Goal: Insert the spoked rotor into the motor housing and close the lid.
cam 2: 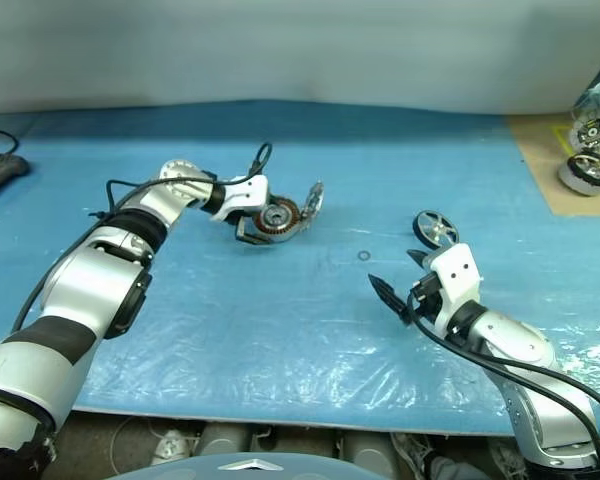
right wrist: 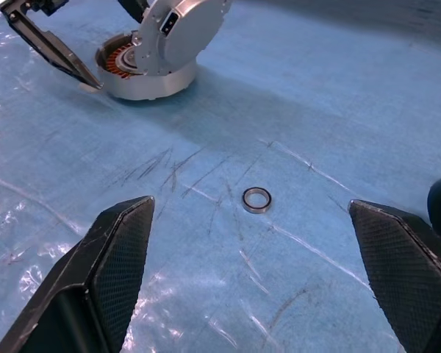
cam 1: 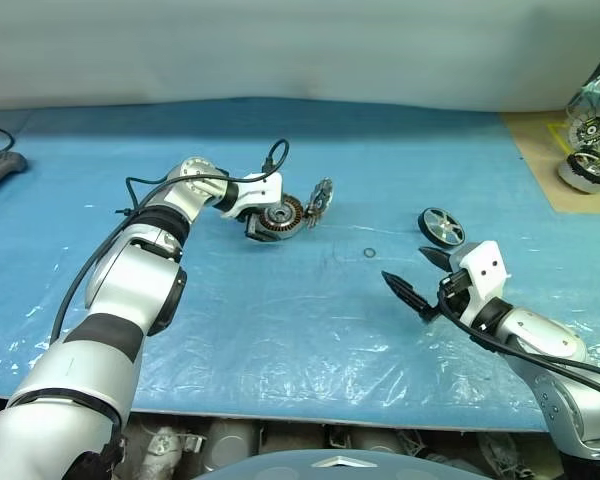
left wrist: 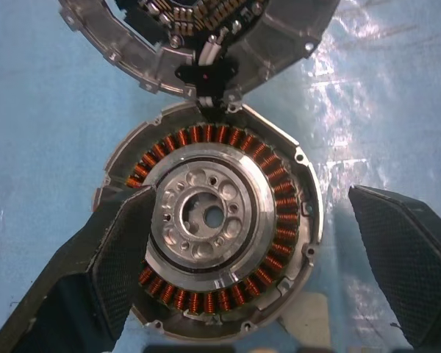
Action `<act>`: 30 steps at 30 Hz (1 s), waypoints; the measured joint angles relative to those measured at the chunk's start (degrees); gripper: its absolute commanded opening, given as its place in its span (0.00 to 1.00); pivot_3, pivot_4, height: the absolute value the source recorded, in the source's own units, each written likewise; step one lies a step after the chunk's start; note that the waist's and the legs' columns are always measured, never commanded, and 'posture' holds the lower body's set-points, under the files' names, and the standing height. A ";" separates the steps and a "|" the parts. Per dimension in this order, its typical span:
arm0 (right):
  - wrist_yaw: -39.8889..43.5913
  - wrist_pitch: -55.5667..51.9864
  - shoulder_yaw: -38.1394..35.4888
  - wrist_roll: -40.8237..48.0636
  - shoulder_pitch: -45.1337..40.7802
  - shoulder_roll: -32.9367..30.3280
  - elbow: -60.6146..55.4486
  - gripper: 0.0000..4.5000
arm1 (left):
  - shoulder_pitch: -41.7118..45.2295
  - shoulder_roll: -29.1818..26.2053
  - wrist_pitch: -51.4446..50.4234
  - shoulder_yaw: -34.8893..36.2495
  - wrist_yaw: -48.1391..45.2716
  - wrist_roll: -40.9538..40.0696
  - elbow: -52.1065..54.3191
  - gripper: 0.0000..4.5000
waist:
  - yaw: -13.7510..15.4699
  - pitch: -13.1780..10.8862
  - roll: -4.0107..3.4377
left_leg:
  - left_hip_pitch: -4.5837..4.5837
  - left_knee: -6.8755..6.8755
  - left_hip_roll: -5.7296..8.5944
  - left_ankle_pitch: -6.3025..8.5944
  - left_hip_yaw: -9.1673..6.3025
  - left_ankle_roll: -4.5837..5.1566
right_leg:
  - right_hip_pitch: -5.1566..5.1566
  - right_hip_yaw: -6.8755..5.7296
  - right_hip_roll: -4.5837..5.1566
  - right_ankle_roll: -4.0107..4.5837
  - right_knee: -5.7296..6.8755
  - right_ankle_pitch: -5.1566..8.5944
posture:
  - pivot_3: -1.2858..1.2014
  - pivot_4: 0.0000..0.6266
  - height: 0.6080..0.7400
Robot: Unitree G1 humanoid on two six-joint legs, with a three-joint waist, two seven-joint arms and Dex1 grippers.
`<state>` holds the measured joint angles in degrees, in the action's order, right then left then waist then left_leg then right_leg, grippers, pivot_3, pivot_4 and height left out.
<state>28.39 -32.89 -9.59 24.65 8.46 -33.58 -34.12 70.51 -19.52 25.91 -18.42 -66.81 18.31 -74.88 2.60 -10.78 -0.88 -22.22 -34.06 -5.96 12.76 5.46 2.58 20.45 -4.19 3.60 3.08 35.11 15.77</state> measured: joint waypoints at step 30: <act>-0.45 0.41 -1.05 -2.14 0.39 -0.10 -0.47 1.00 | -1.48 0.13 3.70 -3.33 5.28 6.18 0.38 0.31 | 0.07 0.00 0.01 | 0.87 0.07 0.03 -0.05 -0.07 0.03 | -1.04 -0.06 0.11 -0.09 -0.36 -0.03 | 0.52 0.24 1.00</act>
<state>27.94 -32.48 -10.64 22.51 8.85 -33.68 -34.59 69.03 -19.38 29.61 -21.74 -61.53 24.49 -74.50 2.67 -10.79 -0.87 -21.35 -33.99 -5.92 12.71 5.39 2.61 19.40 -4.25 3.71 3.00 34.76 15.74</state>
